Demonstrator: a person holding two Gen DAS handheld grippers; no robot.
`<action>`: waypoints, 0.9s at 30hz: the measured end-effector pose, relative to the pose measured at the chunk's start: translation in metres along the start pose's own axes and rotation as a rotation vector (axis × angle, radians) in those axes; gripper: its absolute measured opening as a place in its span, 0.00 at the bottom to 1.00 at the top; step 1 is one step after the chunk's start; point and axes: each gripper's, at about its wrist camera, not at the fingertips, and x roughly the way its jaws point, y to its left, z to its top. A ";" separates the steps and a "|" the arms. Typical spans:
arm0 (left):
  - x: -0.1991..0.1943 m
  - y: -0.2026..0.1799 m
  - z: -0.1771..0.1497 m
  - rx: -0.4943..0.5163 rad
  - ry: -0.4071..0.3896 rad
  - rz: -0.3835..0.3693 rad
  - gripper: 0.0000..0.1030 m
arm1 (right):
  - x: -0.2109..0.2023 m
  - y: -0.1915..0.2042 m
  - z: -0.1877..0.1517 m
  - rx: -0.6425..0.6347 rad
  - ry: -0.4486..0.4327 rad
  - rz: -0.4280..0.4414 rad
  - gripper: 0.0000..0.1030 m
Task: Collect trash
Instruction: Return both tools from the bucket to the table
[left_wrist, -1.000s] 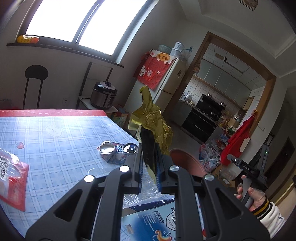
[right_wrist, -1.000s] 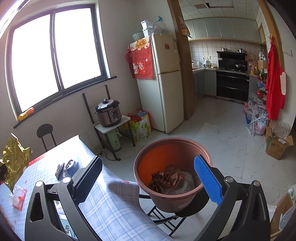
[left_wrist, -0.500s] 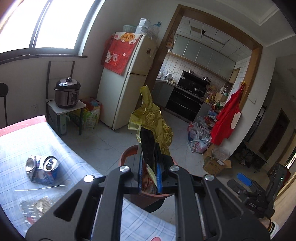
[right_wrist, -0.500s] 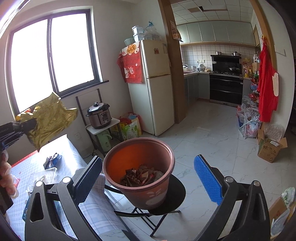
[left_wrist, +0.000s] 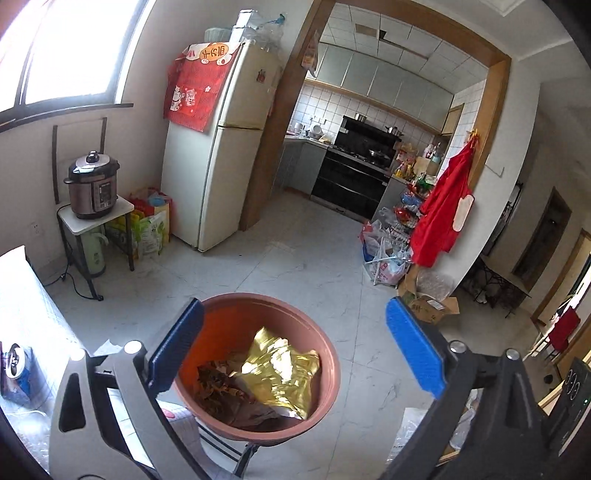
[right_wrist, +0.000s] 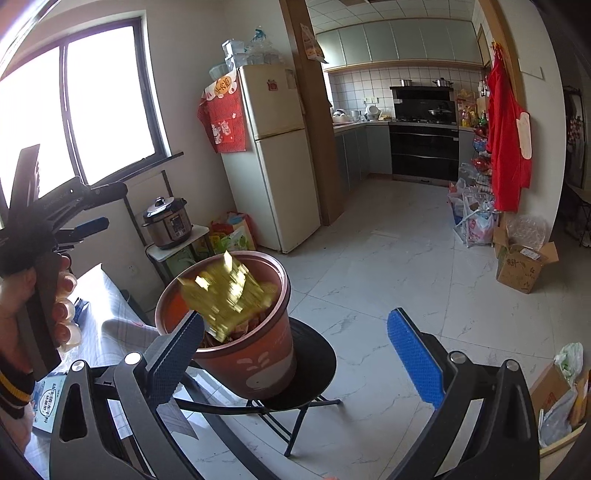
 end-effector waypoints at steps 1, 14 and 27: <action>-0.005 -0.004 -0.001 0.017 0.002 0.016 0.94 | -0.004 0.002 -0.001 -0.001 -0.004 -0.010 0.95; -0.156 0.041 -0.043 0.152 -0.091 0.148 0.95 | -0.060 0.072 -0.021 0.004 -0.041 0.080 0.95; -0.344 0.201 -0.149 0.015 -0.109 0.368 0.95 | -0.070 0.237 -0.091 -0.186 0.084 0.297 0.95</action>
